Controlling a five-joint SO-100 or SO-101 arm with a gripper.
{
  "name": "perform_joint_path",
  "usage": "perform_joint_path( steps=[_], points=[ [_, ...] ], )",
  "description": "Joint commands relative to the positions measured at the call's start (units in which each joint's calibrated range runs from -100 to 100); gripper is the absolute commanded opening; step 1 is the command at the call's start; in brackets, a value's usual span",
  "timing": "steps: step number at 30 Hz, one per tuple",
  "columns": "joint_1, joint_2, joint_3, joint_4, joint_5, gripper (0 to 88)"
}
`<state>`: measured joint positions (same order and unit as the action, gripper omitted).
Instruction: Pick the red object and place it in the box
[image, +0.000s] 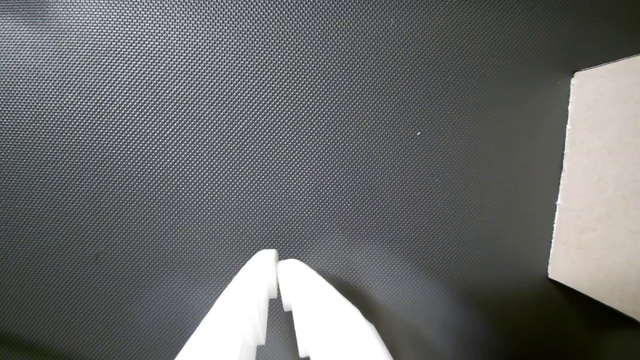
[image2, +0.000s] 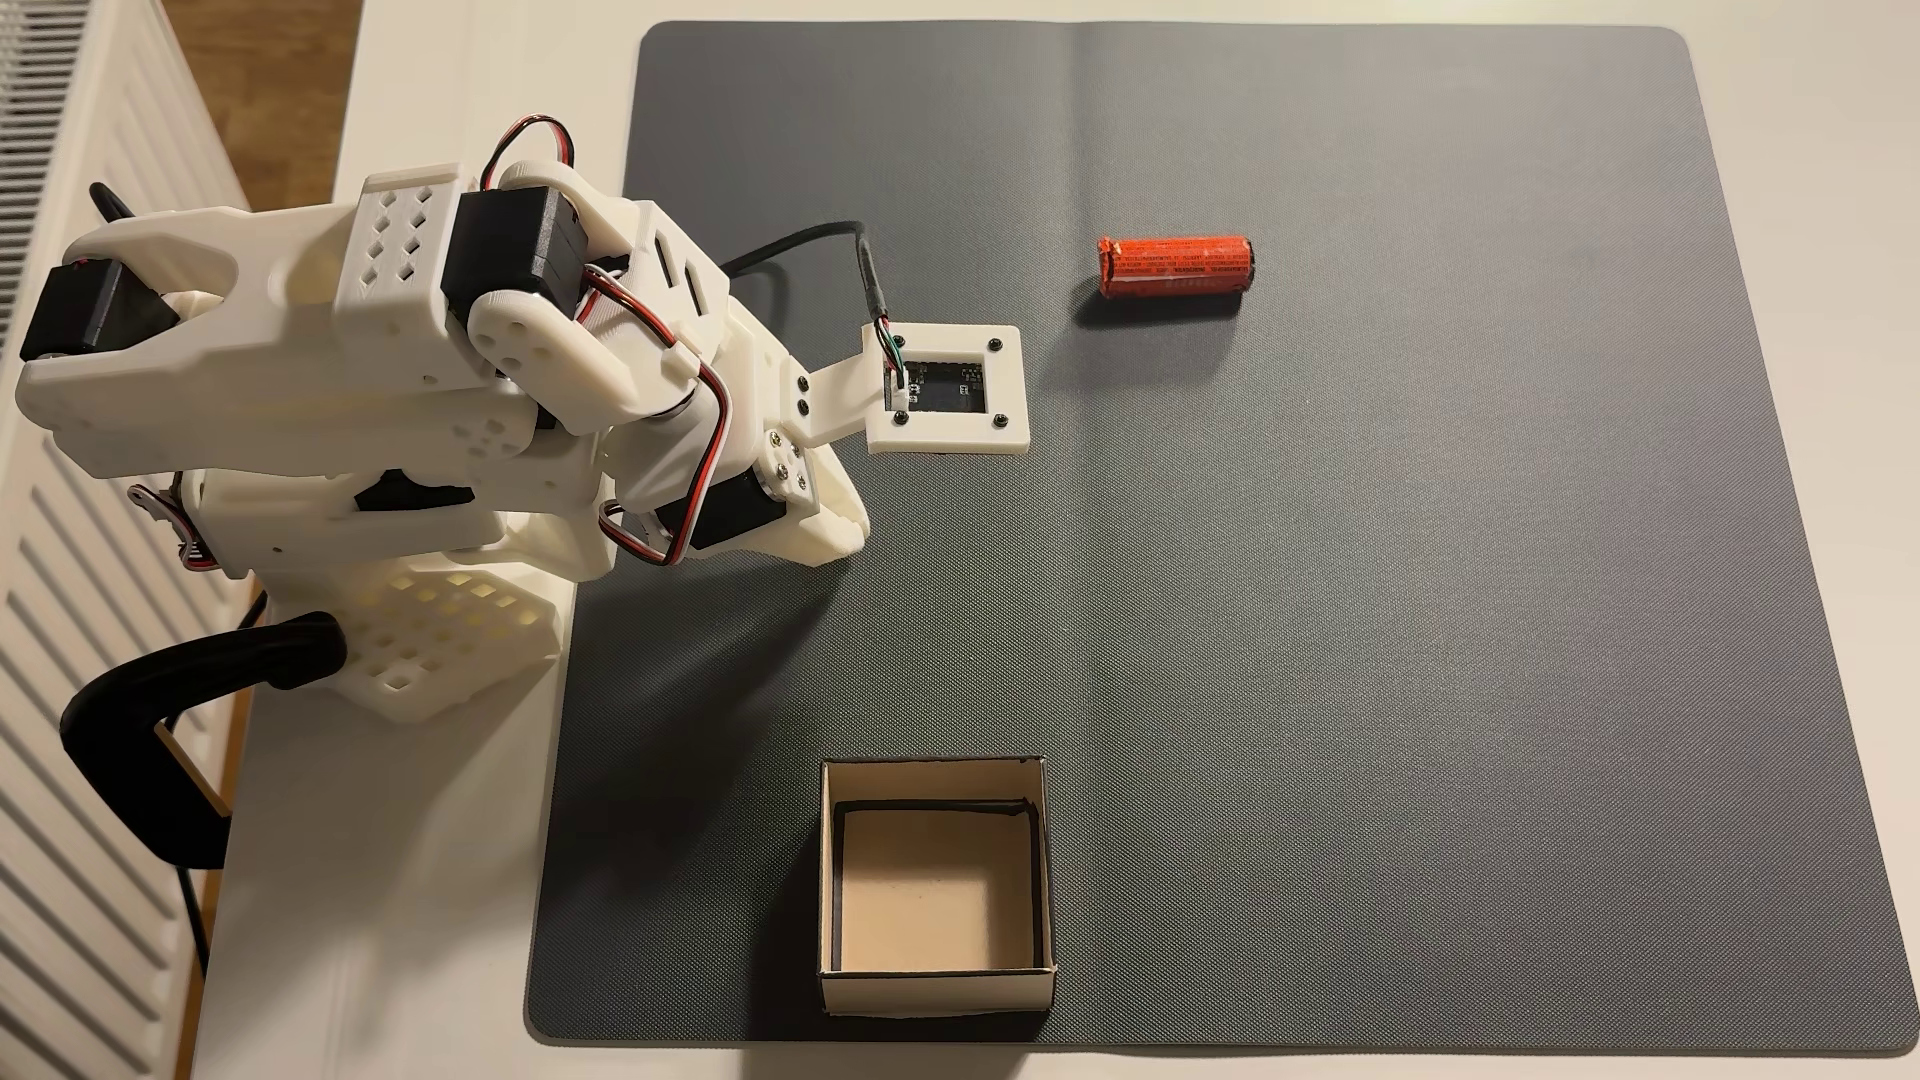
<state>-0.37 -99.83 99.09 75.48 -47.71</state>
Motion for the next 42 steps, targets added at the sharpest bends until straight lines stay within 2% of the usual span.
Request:
perform_joint_path(
  steps=[1, 36, 39, 42],
  points=[
    [-0.1, 0.6, 0.8, 0.9, 0.0, 1.1],
    [-0.3, 0.6, 0.8, 0.9, -0.4, 0.7],
    [-0.9, 0.5, 0.7, -6.7, -0.2, 0.7],
    [-5.0, 0.5, -0.8, -17.3, -0.4, 0.7]
  ],
)
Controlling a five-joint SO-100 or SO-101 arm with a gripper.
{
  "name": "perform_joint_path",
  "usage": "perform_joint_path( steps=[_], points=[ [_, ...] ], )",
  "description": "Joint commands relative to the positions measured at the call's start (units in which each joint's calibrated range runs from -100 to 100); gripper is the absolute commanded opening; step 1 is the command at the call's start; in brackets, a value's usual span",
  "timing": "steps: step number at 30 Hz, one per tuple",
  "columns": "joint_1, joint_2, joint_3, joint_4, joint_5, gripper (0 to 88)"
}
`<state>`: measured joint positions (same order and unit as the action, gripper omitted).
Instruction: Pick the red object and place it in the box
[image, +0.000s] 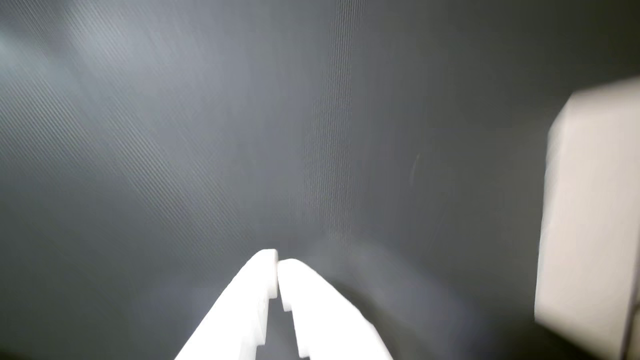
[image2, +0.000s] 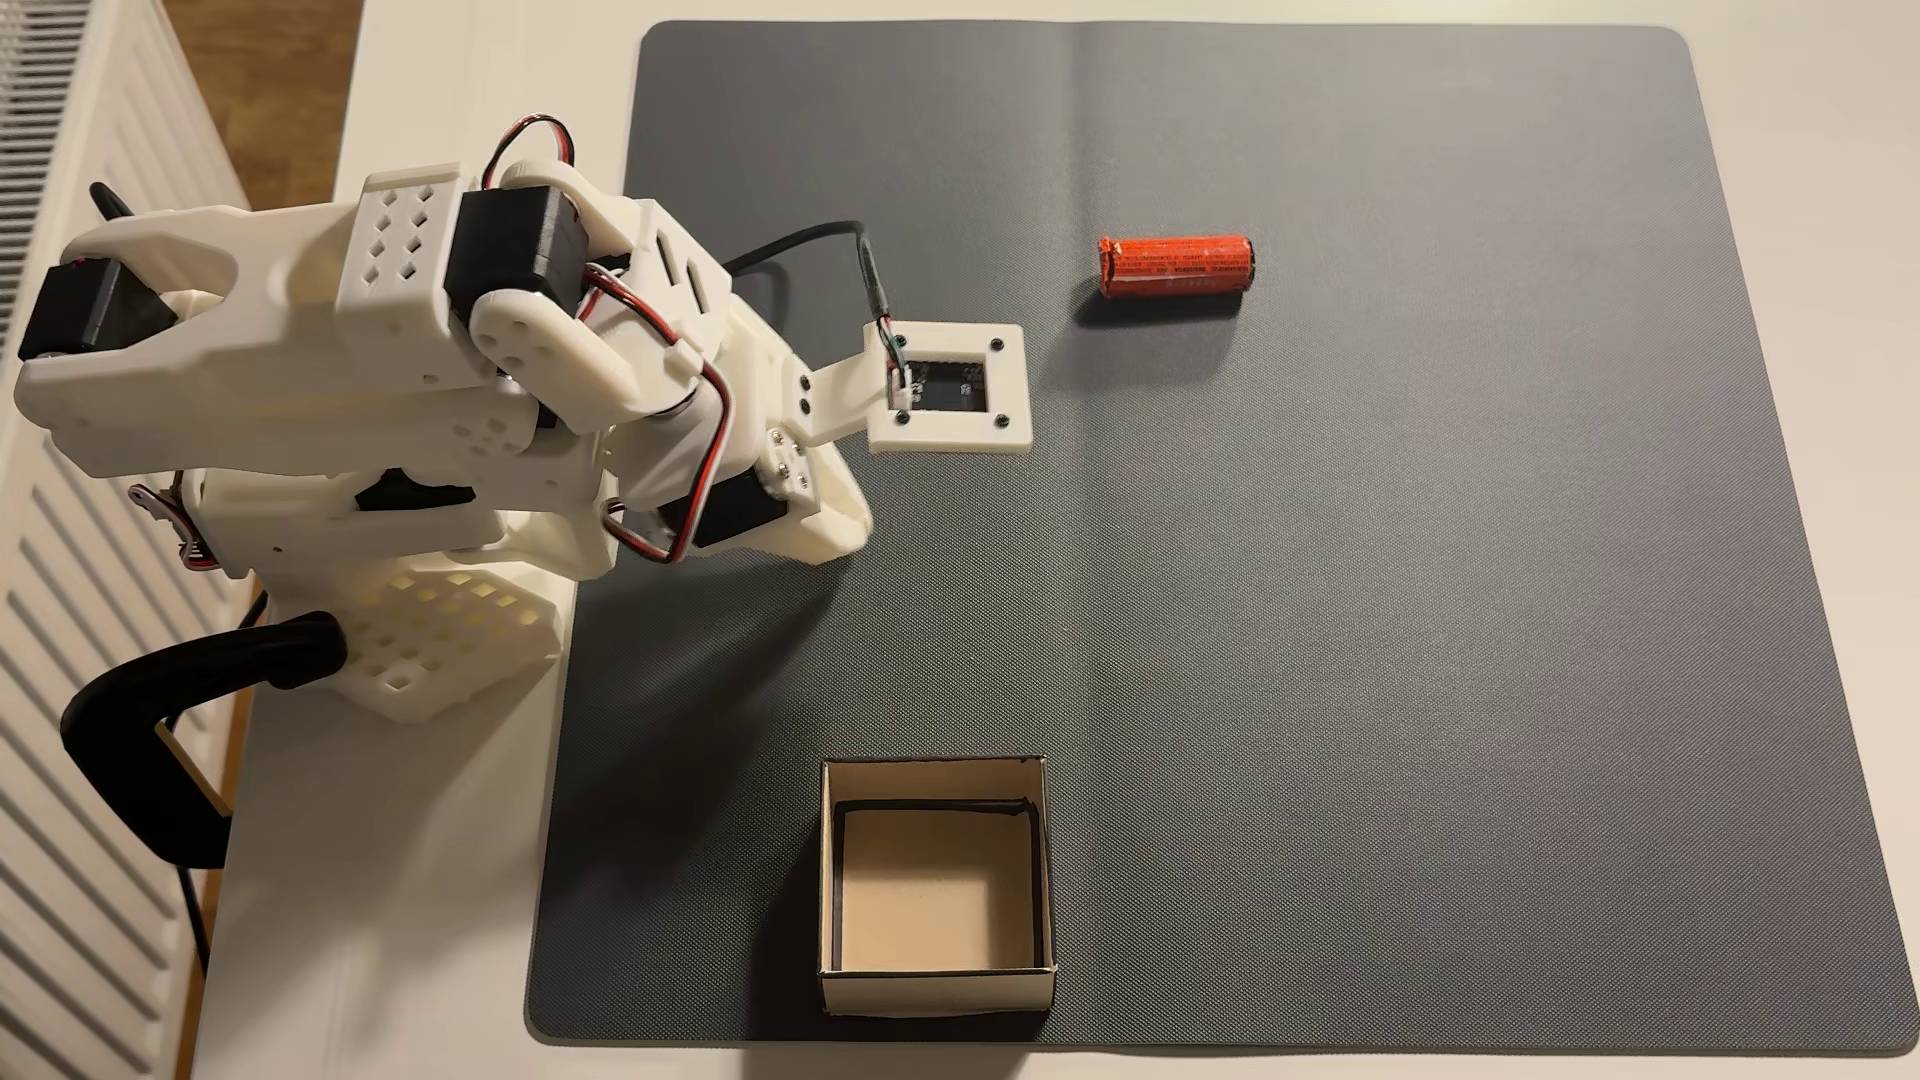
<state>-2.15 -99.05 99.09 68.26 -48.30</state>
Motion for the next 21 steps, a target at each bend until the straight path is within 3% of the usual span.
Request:
perform_joint_path(
  steps=[1, 6, 8, 12, 21],
  points=[
    [-4.8, -0.3, -1.8, -14.0, 0.2, 0.7],
    [-14.0, -0.3, -5.4, -32.2, 0.1, 0.7],
    [-16.6, -0.3, -5.6, -37.1, -2.4, 0.7],
    [-22.1, -0.2, -4.3, -37.9, -12.9, 0.8],
    [-23.0, -0.1, -4.5, -37.9, -12.9, 1.2]
  ],
)
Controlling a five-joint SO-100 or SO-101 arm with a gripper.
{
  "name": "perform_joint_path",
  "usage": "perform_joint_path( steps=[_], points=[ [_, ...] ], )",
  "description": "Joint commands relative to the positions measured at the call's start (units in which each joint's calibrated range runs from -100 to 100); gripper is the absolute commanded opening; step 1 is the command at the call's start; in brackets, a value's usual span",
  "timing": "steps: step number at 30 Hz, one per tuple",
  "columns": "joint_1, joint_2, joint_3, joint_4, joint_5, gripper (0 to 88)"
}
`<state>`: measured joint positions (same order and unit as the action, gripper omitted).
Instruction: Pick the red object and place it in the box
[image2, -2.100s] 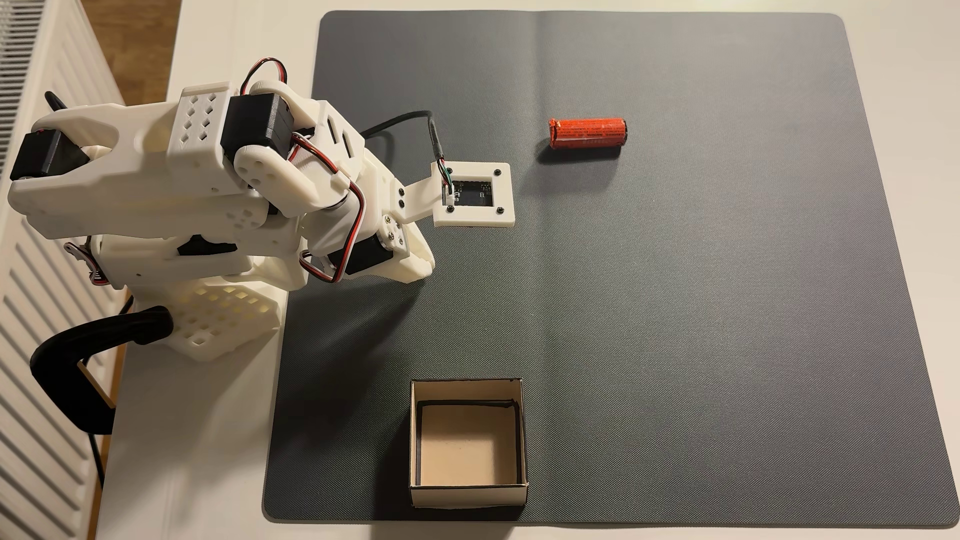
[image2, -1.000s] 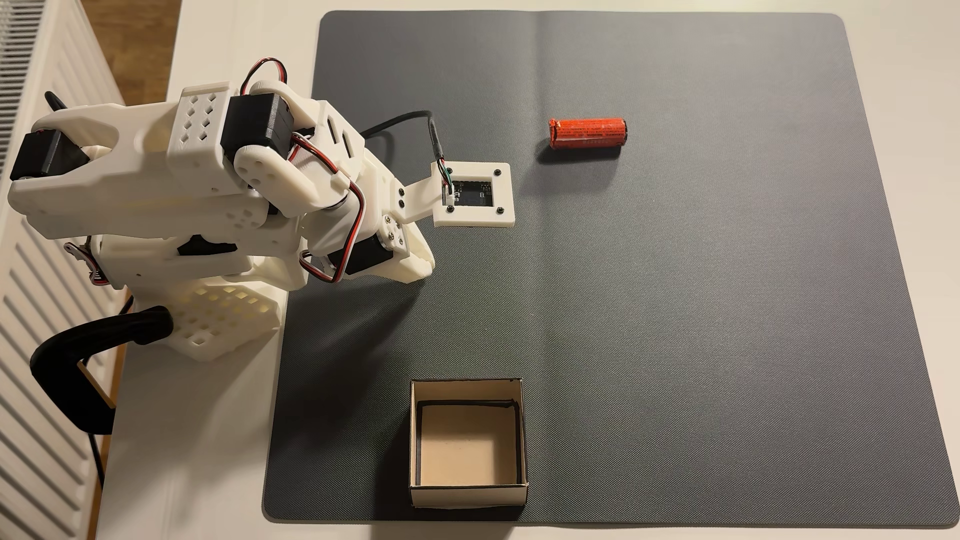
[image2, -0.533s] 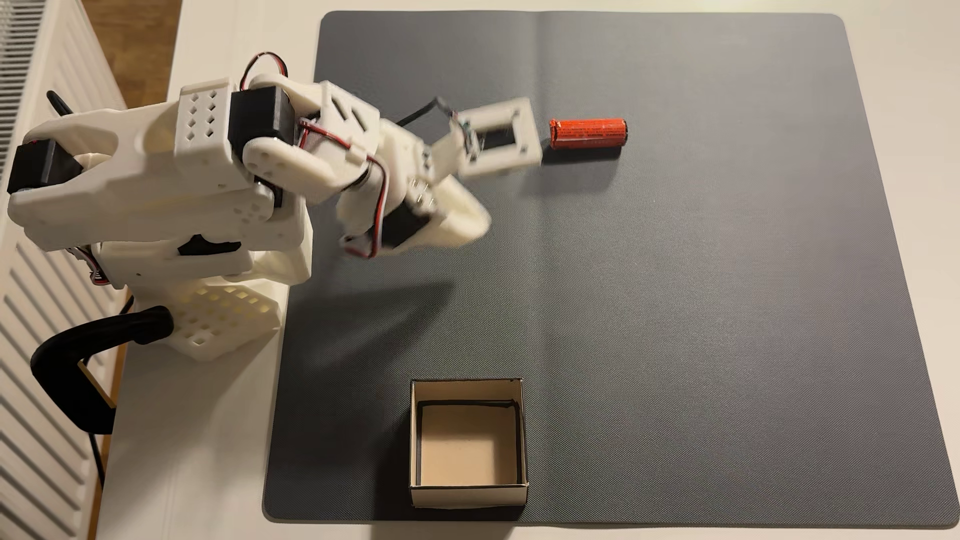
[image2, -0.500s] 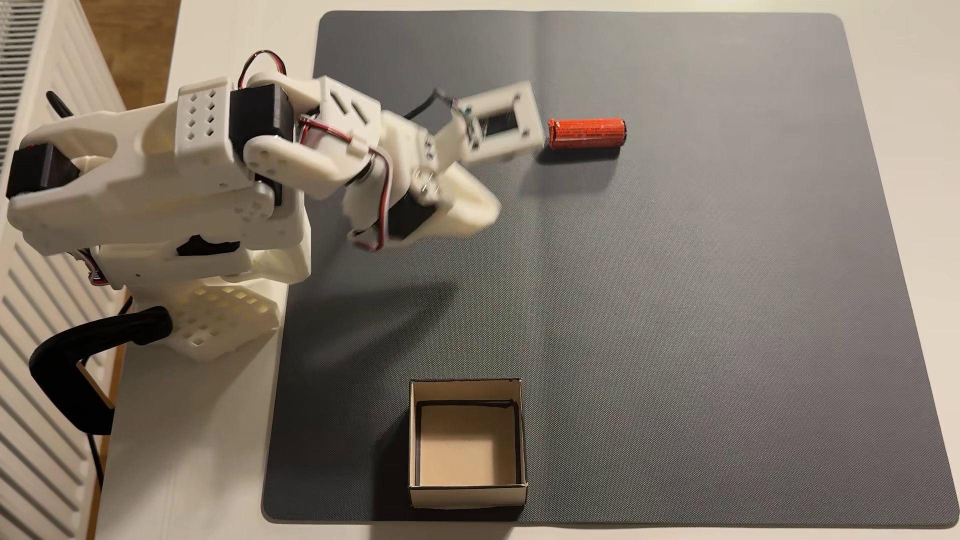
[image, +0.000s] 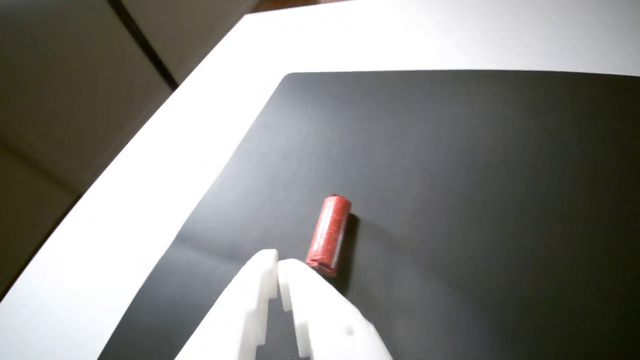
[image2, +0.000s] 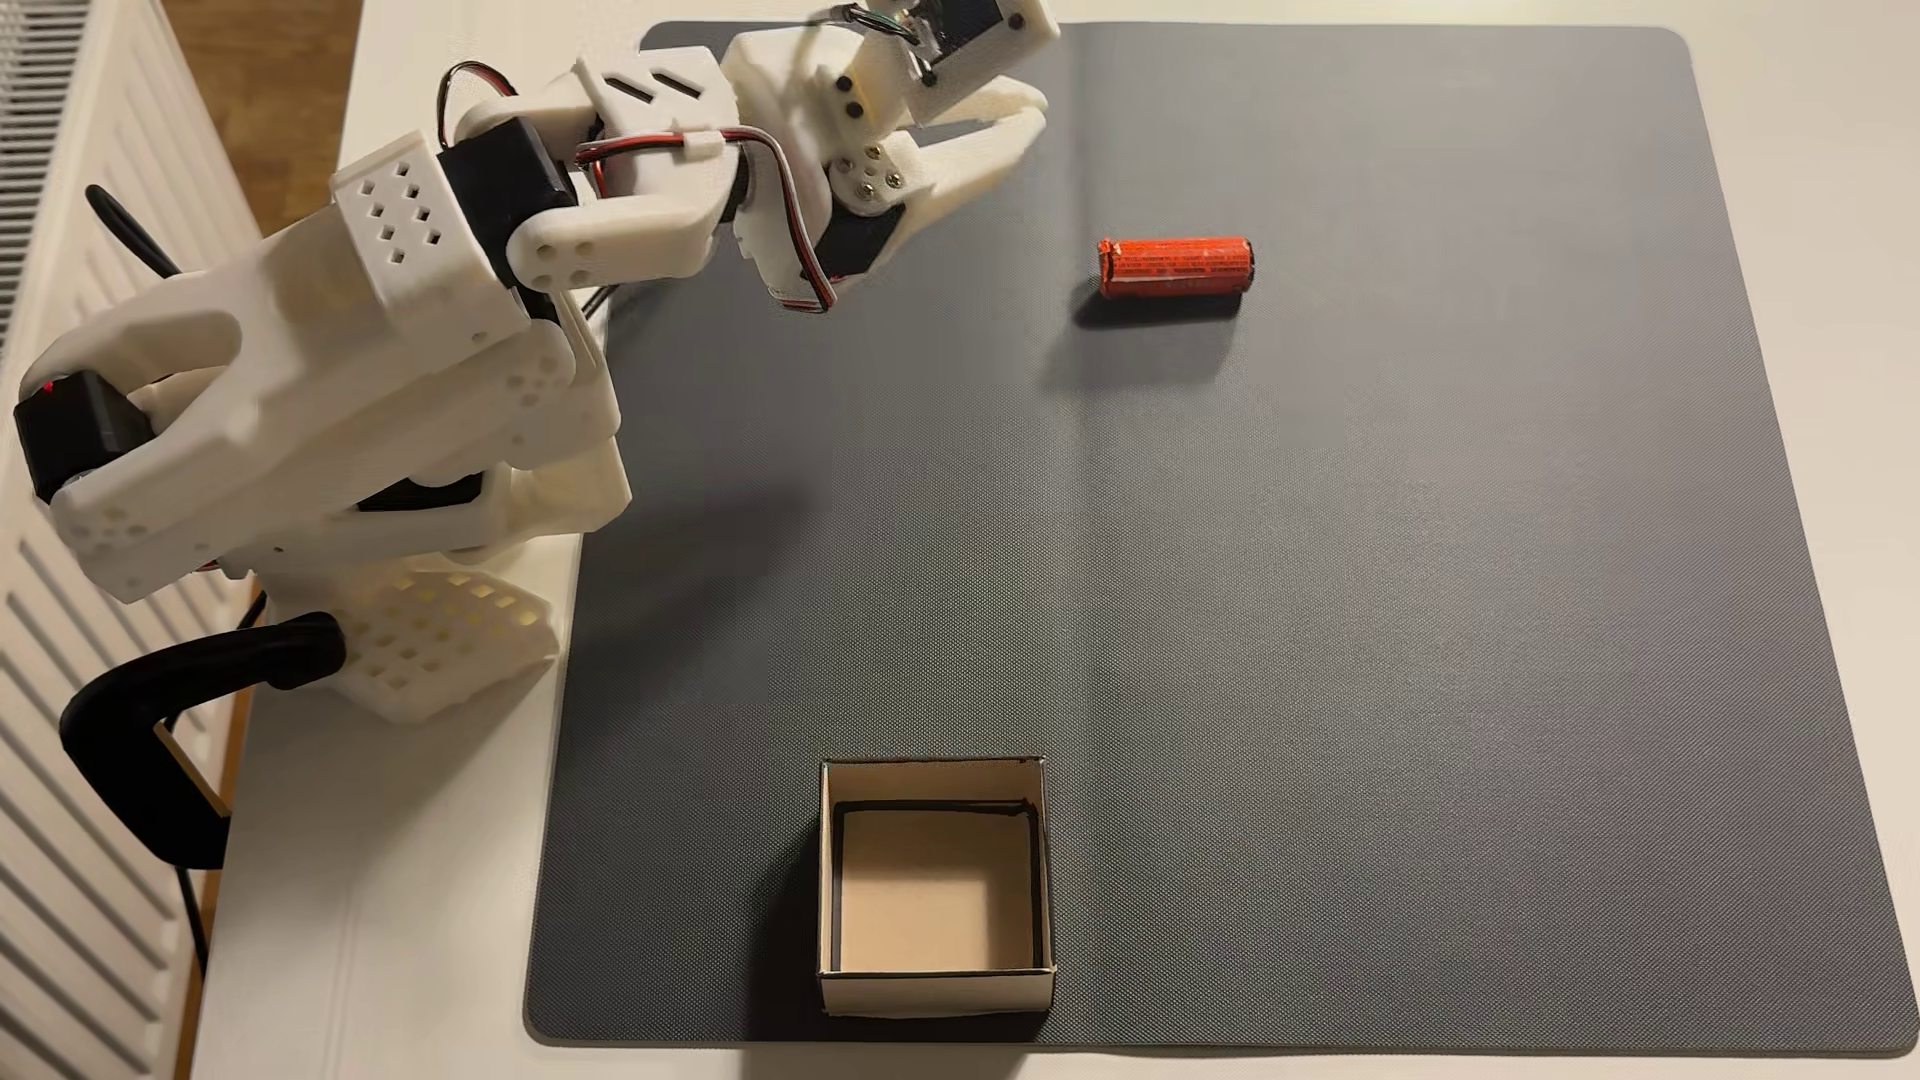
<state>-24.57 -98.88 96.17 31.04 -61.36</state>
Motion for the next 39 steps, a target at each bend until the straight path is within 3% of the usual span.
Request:
perform_joint_path(
  steps=[1, 5, 12, 16, 25, 39],
  points=[
    [-0.5, -0.3, -2.3, -0.6, 0.8, 1.3],
    [-0.9, 5.8, -7.5, 1.6, 3.7, 0.9],
    [-0.6, 40.1, -33.1, 1.4, 7.1, 1.5],
    [-0.4, 58.6, -41.9, -0.1, 7.6, 9.3],
    [-2.2, 79.3, -41.0, -20.3, 4.2, 28.9],
    [-4.2, 95.7, -41.8, -33.2, 3.5, 30.6]
  ],
)
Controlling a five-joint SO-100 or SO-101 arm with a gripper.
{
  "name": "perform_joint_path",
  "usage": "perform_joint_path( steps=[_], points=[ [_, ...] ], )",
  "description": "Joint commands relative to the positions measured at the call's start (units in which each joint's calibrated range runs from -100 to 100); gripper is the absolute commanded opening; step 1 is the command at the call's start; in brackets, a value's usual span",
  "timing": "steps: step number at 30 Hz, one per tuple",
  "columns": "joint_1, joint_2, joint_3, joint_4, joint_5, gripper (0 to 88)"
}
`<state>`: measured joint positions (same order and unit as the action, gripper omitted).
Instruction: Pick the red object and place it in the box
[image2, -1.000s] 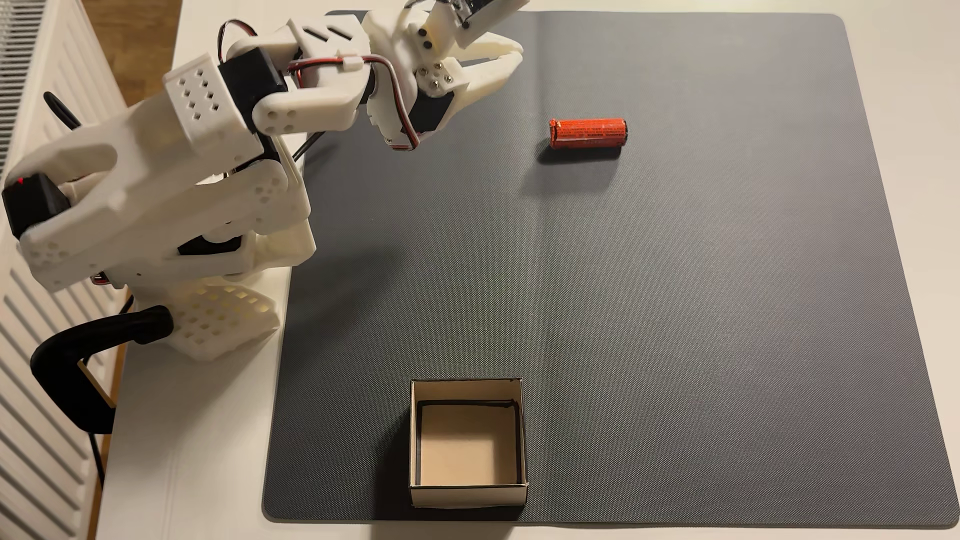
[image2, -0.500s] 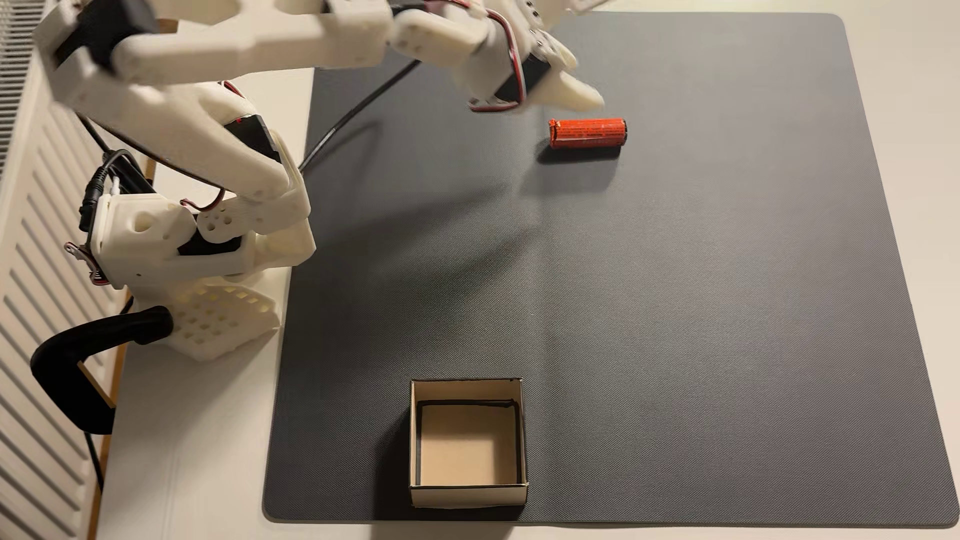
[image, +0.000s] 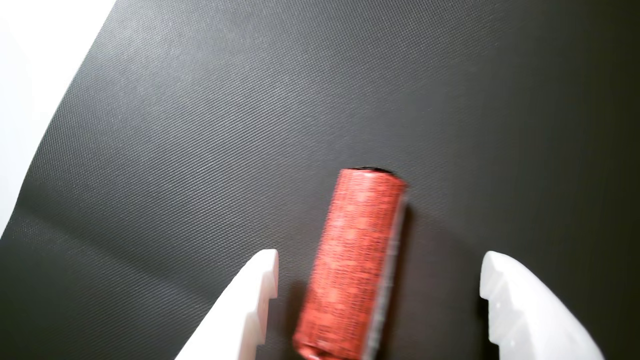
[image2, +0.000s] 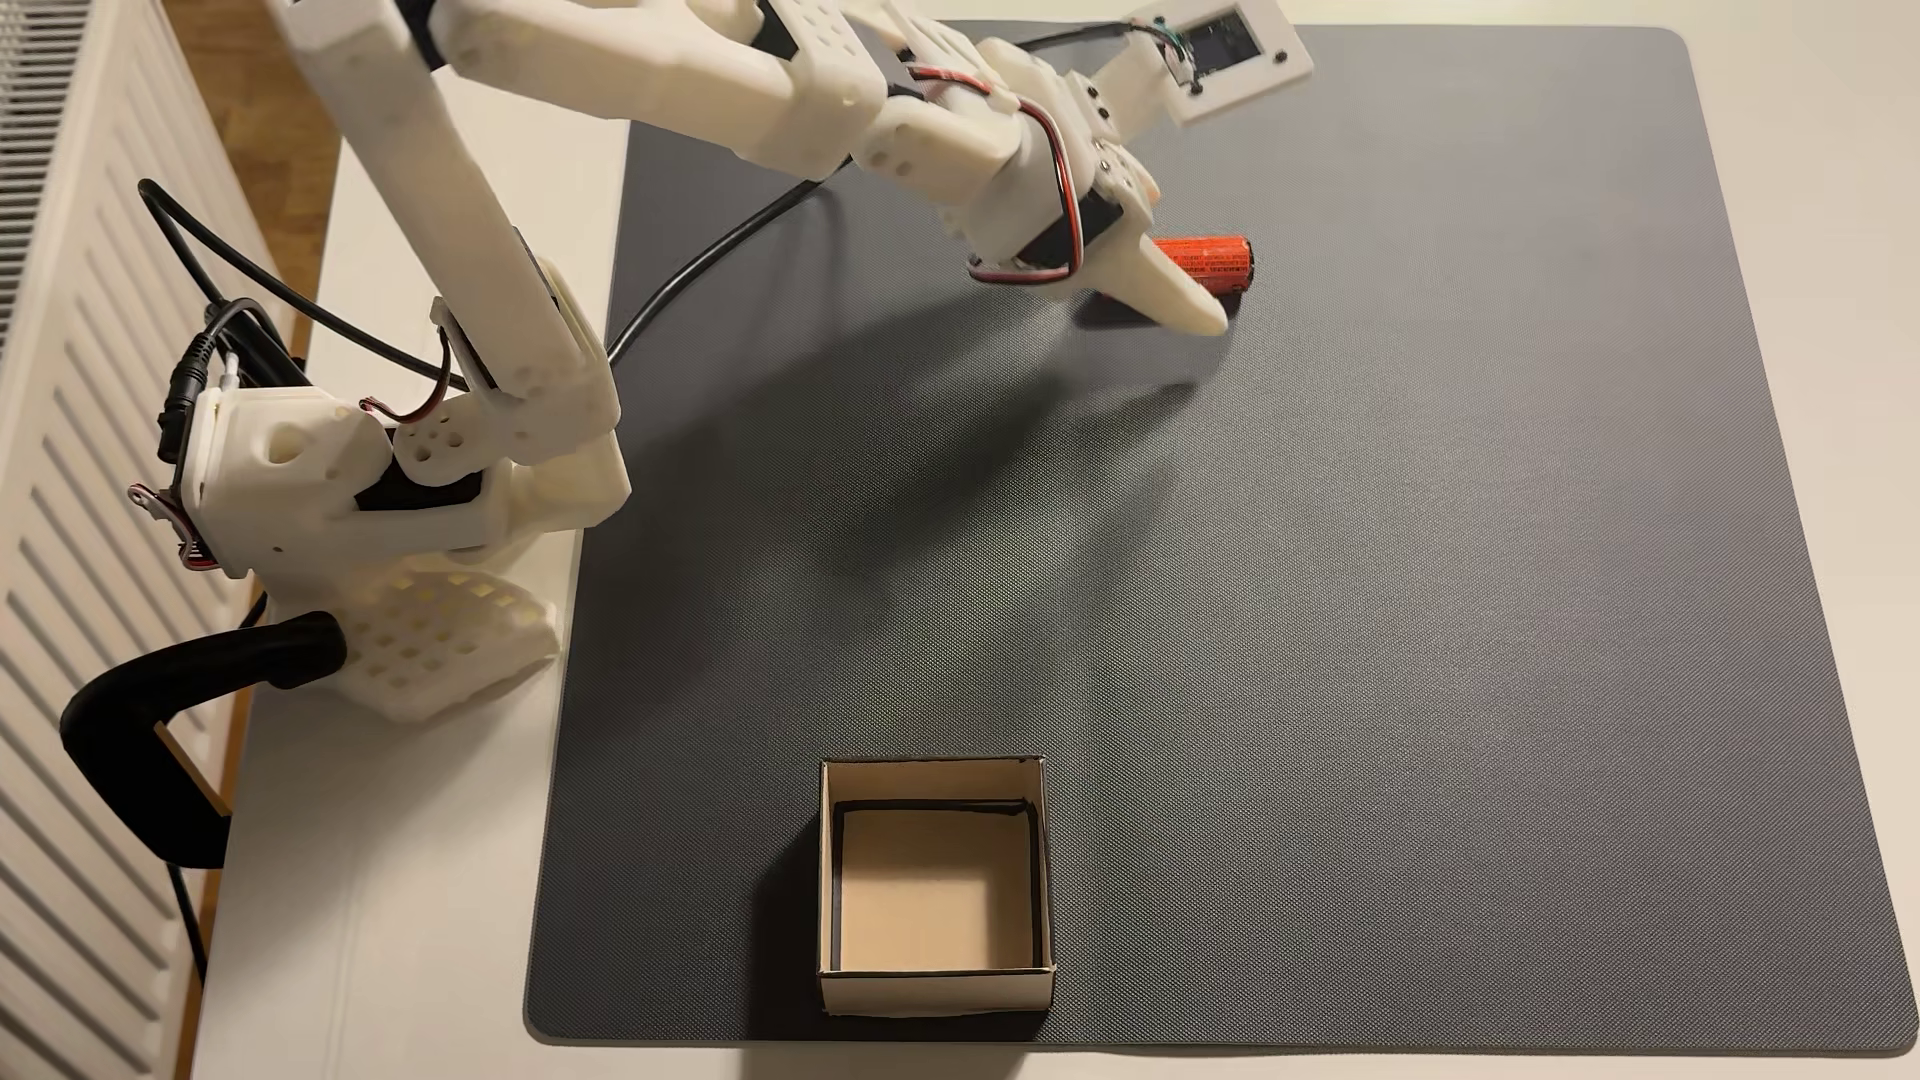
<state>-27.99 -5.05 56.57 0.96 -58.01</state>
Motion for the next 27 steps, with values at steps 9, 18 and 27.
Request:
perform_joint_path(
  steps=[9, 18, 27],
  points=[
    [-1.0, 8.4, -5.1, -6.5, 0.2, 30.6],
    [-0.5, 11.3, -5.9, -5.6, 0.6, 29.7],
    [-0.4, 11.2, -6.2, -0.4, 1.2, 22.4]
  ],
)
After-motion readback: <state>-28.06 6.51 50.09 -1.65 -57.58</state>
